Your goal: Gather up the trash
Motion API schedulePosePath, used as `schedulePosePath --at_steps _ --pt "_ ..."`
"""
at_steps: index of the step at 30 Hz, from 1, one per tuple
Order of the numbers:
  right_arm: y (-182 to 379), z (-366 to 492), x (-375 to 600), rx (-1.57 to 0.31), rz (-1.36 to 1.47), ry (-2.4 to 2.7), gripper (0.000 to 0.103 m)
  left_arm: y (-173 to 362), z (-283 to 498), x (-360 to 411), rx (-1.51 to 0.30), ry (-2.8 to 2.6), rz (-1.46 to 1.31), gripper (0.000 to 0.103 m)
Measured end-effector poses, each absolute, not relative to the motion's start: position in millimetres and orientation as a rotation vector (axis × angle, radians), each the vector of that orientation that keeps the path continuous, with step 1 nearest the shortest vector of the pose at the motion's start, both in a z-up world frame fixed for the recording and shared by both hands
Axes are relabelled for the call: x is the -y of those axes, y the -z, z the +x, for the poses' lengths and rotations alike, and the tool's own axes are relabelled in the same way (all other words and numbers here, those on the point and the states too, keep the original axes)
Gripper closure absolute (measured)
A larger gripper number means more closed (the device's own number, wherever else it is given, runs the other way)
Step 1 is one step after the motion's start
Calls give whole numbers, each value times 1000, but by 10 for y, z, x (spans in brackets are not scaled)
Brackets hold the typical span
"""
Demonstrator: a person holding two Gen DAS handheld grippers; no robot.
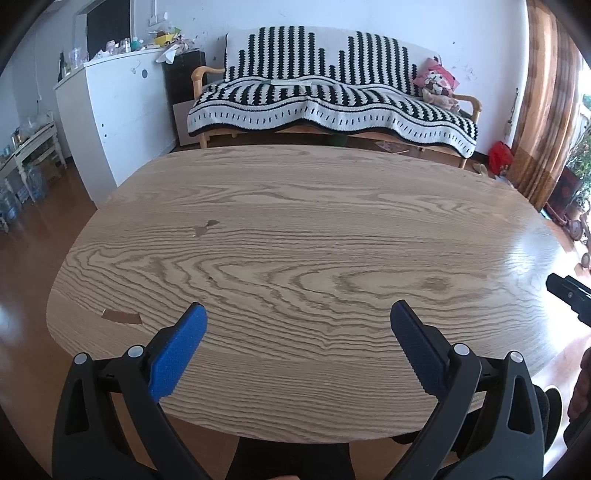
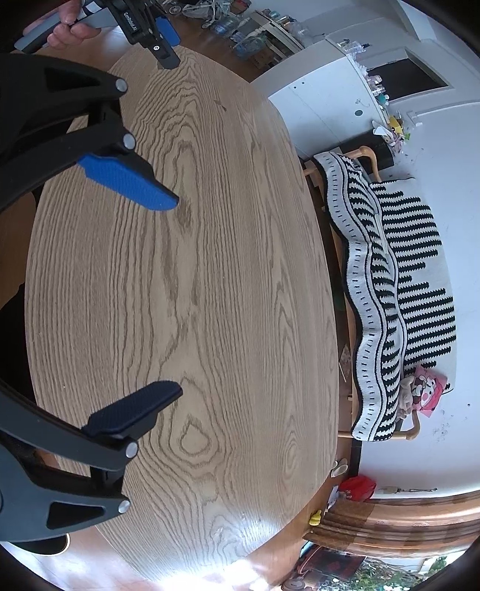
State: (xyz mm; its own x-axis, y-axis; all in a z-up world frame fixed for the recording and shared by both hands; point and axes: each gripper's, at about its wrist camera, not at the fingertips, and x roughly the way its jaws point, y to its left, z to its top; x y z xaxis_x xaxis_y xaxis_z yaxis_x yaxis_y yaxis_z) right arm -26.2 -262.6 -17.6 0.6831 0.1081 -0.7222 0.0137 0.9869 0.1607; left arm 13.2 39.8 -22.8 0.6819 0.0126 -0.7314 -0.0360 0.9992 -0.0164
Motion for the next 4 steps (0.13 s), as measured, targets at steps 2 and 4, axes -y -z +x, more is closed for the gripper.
schedulePosePath --at_steps 2,4 --pt "192 -229 2622 -821 158 -51 12 273 180 -415 -838 -23 -44 6" --pt "226 -202 2635 -829 157 -47 12 319 213 -429 -848 -21 -48 6"
